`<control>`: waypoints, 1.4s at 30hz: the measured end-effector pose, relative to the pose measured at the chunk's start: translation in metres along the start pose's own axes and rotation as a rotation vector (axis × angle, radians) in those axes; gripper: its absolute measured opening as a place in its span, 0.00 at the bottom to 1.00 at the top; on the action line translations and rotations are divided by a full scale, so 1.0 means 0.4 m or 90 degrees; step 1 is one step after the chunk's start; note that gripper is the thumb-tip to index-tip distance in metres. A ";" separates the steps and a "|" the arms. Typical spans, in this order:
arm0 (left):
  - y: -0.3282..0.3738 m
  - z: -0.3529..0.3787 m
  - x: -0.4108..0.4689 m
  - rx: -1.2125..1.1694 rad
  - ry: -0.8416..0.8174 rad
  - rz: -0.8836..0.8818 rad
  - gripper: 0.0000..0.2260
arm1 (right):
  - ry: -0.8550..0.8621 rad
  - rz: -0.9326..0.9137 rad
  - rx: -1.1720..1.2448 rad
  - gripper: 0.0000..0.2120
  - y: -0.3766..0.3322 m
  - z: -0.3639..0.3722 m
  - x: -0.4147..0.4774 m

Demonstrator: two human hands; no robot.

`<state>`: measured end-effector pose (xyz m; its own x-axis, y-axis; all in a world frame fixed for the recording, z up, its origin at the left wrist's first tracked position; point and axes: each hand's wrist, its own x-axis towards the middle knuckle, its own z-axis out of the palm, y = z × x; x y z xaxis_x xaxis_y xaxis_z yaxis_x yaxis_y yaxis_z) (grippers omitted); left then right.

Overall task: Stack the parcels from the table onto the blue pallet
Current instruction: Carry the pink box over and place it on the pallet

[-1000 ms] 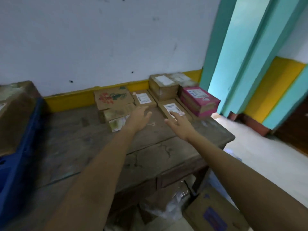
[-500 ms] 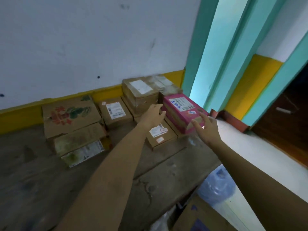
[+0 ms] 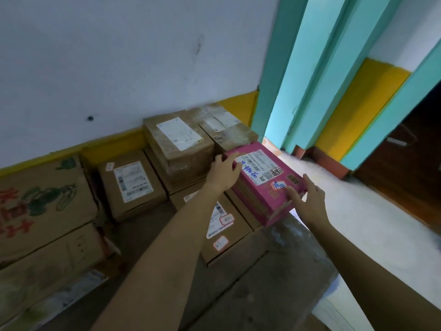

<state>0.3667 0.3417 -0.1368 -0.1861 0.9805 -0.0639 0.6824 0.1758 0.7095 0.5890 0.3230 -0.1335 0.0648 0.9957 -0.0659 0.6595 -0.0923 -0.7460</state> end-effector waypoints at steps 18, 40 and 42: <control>0.001 0.057 -0.127 -0.134 0.145 -0.002 0.20 | -0.026 -0.079 0.024 0.33 0.043 0.004 -0.091; 0.014 -0.143 -1.155 -0.113 0.458 -0.143 0.18 | -0.206 -0.380 0.056 0.33 0.011 -0.130 -0.870; -0.016 -0.182 -1.245 -0.108 0.486 -0.163 0.18 | -0.238 -0.397 0.067 0.34 -0.013 -0.097 -0.944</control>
<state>0.4036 -0.1540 -0.0585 -0.7932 0.5705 0.2129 0.4482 0.3104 0.8383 0.5903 -0.0529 -0.0791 -0.5713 0.8000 0.1831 0.4137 0.4735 -0.7776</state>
